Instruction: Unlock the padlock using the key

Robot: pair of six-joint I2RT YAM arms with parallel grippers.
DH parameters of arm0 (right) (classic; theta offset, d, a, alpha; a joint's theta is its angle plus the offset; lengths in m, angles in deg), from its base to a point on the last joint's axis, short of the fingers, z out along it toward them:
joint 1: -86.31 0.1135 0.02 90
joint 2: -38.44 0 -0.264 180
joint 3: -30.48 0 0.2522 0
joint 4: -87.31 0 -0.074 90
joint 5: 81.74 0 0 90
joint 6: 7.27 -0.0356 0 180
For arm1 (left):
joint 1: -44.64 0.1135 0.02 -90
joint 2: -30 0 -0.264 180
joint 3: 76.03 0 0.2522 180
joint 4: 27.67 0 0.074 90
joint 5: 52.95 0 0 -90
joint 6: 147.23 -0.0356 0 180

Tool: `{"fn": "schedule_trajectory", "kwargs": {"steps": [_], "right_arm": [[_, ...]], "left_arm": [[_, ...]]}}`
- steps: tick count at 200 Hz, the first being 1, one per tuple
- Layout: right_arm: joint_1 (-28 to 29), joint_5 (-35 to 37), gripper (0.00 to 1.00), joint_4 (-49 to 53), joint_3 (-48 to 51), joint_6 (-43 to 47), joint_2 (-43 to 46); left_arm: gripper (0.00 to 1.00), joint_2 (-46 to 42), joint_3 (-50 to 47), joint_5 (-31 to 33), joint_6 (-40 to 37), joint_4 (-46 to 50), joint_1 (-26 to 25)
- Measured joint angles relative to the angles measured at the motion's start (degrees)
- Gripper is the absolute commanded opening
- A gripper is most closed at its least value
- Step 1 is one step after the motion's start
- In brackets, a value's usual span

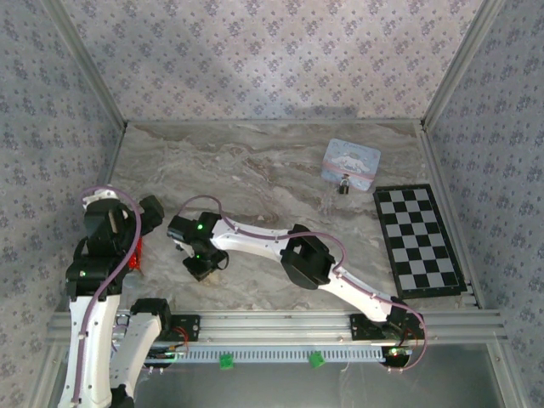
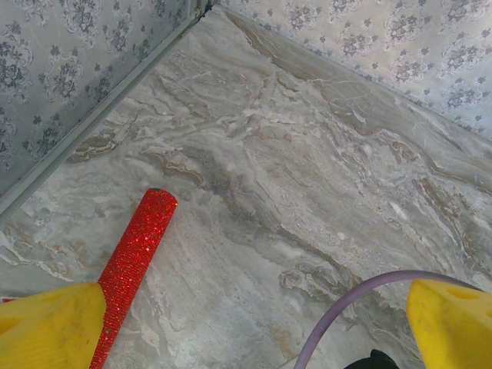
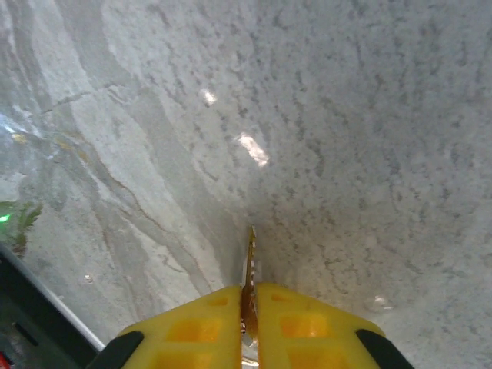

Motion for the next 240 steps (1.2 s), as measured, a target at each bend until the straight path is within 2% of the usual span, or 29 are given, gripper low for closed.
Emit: {"fn": "schedule_trajectory", "kwargs": {"steps": [37, 81, 107, 138, 150, 169, 200, 240], "right_arm": [[-0.5, 1.2, 0.0, -2.6, 6.6, 0.0, 3.9], [-3.5, 7.9, 0.0, -8.7, 23.8, 0.0, 17.2], [-5.4, 16.2, 0.0, -13.4, 33.2, 1.3, 27.5], [-6.4, 27.1, 0.0, -21.6, 45.3, 5.6, 39.7], [-6.6, 30.6, 0.0, -25.5, 49.9, 7.6, 43.5], [-6.9, 34.9, 0.0, -32.6, 56.4, 11.3, 48.0], [-7.3, 39.3, 0.0, -44.9, 66.1, 17.8, 52.0], [-9.9, 38.8, 0.0, -61.3, 76.9, 24.2, 55.7]], "left_arm": [[1.0, 0.8, -0.6, -0.3, 0.0, -0.4, 0.1], [1.0, 2.6, -0.8, -3.3, 0.7, -0.7, 0.5], [0.99, 5.7, -1.9, -9.7, 2.9, -2.6, 0.6], [0.87, 12.6, -3.7, -19.3, 9.1, -5.1, 0.5], [0.85, 15.8, -4.4, -22.5, 11.6, -6.4, 0.1], [0.83, 19.3, -5.1, -26.1, 16.3, -8.1, -2.9], [0.74, 22.3, -5.5, -29.3, 24.2, -13.3, -10.9], [0.63, 25.3, -5.5, -29.6, 32.3, -19.1, -20.4]]}}
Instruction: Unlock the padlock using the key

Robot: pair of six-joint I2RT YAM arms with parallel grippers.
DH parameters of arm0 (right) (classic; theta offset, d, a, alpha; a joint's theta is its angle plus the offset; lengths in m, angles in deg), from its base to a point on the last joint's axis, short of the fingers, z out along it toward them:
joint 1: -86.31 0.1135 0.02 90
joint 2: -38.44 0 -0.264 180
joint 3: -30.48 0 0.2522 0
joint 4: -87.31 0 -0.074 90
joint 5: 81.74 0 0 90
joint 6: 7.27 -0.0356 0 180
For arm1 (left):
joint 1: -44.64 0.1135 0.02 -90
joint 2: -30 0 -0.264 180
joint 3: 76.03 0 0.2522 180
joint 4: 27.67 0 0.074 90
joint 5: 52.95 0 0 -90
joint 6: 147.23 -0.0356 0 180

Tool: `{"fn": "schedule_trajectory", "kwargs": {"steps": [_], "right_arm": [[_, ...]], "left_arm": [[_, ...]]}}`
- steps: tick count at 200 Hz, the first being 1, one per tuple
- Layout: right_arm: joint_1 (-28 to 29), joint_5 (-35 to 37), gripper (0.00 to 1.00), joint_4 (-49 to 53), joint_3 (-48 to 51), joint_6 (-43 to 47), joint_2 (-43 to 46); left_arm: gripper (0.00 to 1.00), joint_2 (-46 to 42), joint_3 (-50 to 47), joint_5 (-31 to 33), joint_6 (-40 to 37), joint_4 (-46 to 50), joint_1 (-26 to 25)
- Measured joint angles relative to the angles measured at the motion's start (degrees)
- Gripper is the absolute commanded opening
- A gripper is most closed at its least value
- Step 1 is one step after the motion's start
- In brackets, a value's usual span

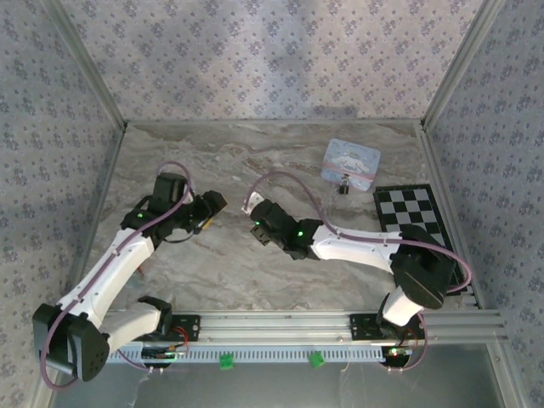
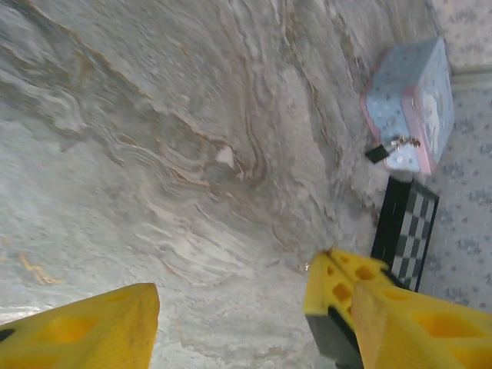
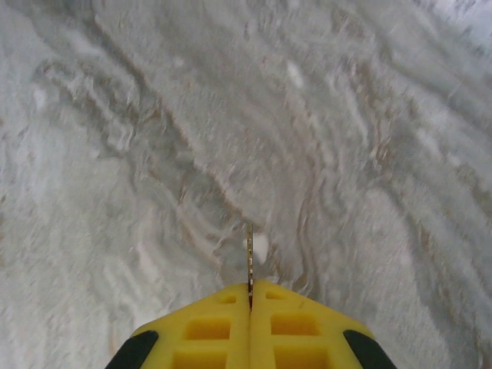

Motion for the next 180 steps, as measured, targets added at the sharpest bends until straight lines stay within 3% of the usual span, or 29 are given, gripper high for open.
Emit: {"fn": "schedule_trajectory", "kwargs": {"steps": [42, 70, 180], "right_arm": [[0.7, -2.8, 0.0, -12.2, 5.8, 5.5, 1.7], [1.1, -4.5, 0.0, -17.6, 7.4, 7.5, 2.1], [3.6, -5.5, 0.0, -22.9, 8.1, 11.2, 2.0]], "left_arm": [[0.5, 1.0, 0.0, 2.1, 5.0, -2.8, -4.7], [0.48, 3.1, 0.0, 2.7, 6.8, -4.3, -6.2], [0.39, 4.7, 0.0, 2.5, 8.5, -7.1, -7.0]]}}
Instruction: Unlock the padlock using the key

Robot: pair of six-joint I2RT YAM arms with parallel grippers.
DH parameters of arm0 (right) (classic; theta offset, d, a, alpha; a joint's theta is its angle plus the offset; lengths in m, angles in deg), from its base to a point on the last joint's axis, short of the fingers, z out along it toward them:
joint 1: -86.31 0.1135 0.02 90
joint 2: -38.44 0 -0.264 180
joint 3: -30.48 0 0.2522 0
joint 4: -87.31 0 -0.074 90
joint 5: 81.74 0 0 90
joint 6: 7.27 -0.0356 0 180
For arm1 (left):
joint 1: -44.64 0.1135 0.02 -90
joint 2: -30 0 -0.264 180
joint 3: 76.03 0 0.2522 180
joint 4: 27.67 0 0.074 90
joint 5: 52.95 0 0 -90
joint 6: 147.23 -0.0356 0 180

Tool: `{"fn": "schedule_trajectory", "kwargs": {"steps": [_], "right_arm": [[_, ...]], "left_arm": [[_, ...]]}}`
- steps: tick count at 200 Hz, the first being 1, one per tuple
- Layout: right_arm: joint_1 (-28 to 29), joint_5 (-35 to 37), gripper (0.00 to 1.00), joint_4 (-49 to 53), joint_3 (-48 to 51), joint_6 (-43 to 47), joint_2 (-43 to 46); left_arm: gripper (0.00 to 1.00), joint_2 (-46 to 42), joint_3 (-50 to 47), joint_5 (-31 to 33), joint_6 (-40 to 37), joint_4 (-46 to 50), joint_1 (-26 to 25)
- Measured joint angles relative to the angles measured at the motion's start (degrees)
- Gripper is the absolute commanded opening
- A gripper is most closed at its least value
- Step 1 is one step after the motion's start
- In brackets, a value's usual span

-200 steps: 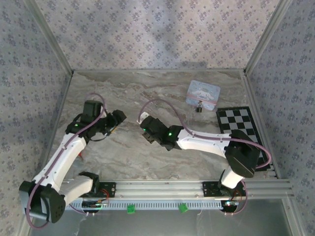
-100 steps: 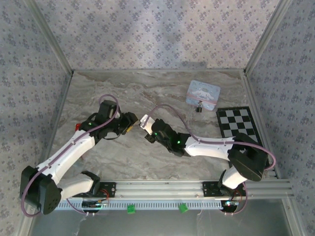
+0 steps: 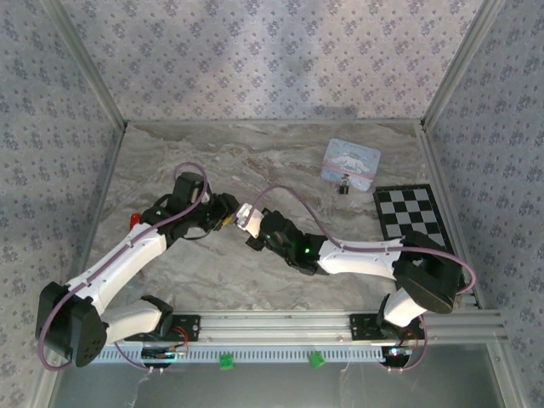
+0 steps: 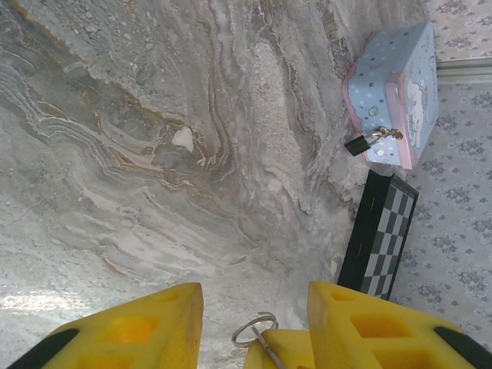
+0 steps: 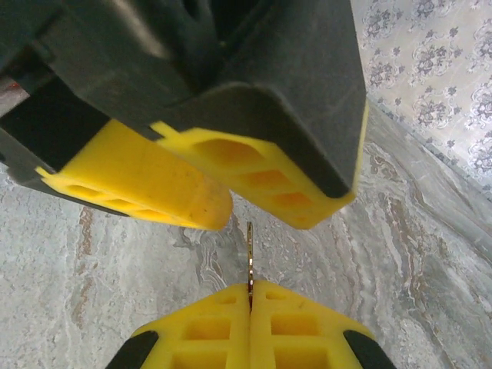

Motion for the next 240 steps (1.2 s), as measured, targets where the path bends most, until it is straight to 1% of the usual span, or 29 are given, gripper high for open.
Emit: {"fn": "schedule_trajectory", "kwargs": {"steps": [25, 58, 78, 122, 208, 240], "right_arm": [[0.4, 1.0, 0.0, -0.6, 0.0, 0.2, -0.3], [0.9, 2.8, 0.0, -1.6, 0.0, 0.2, -1.4], [1.0, 3.5, 0.0, -1.8, 0.0, 0.1, -1.7], [1.6, 5.2, 0.0, -2.9, 0.0, 0.2, -2.3], [1.7, 7.9, 0.0, -4.6, -0.2, 0.2, -4.7], [1.8, 8.0, 0.0, -4.6, -0.3, 0.1, -4.9]], "left_arm": [[0.33, 0.1, 0.0, 0.0, 0.0, 0.0, 0.0], [0.29, 0.1, 0.0, 0.0, 0.4, 0.0, 0.0], [0.24, 0.1, 0.0, 0.0, 0.4, 0.0, 0.0], [0.22, 0.1, 0.0, 0.0, 0.5, -0.2, -0.5], [0.1, 0.4, 0.0, 0.0, 0.5, -0.4, -0.8], [0.12, 0.4, 0.0, 0.1, 0.5, -0.5, -0.8]]}}
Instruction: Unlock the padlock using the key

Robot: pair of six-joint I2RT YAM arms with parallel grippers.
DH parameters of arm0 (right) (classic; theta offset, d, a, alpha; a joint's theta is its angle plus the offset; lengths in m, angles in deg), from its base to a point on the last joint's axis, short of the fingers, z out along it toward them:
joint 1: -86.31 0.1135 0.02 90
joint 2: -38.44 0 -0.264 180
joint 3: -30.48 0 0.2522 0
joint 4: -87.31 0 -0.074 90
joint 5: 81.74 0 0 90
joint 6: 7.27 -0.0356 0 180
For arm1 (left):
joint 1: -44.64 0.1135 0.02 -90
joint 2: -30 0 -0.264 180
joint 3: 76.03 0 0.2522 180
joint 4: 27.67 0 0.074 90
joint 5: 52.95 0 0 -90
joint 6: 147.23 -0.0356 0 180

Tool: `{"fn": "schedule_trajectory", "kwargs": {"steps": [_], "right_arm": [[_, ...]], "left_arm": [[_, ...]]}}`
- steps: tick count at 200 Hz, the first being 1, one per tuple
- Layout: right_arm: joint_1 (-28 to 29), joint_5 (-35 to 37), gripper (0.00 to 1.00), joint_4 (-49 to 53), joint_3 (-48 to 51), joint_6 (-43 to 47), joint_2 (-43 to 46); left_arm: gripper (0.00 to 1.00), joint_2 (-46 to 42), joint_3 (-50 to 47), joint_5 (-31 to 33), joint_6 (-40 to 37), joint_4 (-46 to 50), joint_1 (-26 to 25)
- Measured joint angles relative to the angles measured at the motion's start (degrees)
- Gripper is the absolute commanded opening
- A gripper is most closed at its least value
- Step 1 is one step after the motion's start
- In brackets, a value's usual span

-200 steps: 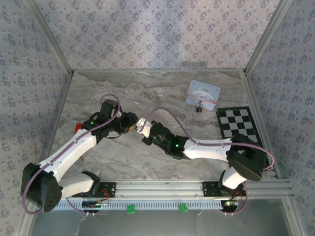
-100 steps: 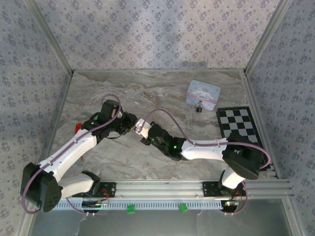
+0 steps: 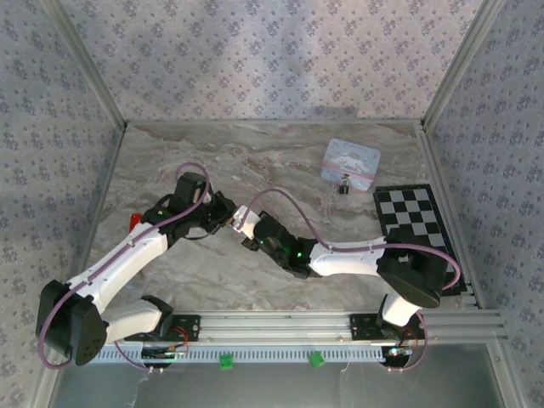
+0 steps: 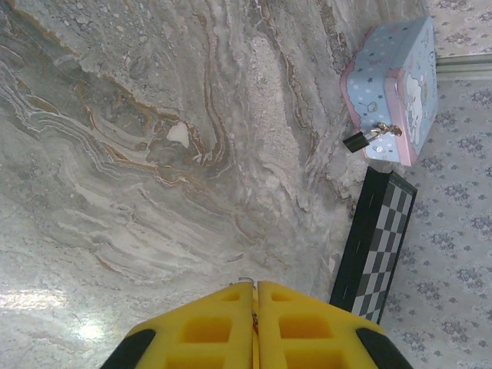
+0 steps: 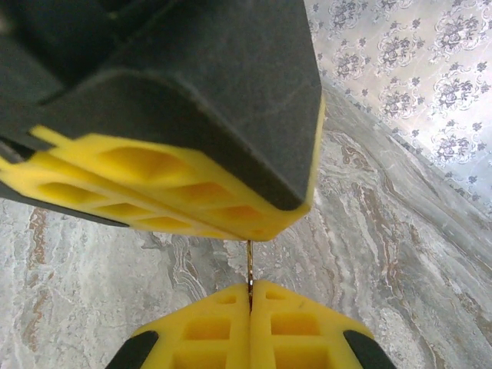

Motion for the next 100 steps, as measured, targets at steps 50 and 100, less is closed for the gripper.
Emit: {"fn": "schedule_trajectory", "kwargs": {"steps": [50, 100], "right_arm": [[0.0, 0.0, 0.0, -0.2, 0.0, 0.0, 0.0], [0.0, 0.0, 0.0, -0.4, 0.0, 0.0, 0.0]], "left_arm": [[0.12, 0.8, 0.0, -0.1, 0.0, -0.7, 0.0], [0.04, 1.0, 0.0, 0.0, 0.1, -0.9, 0.0]]}}
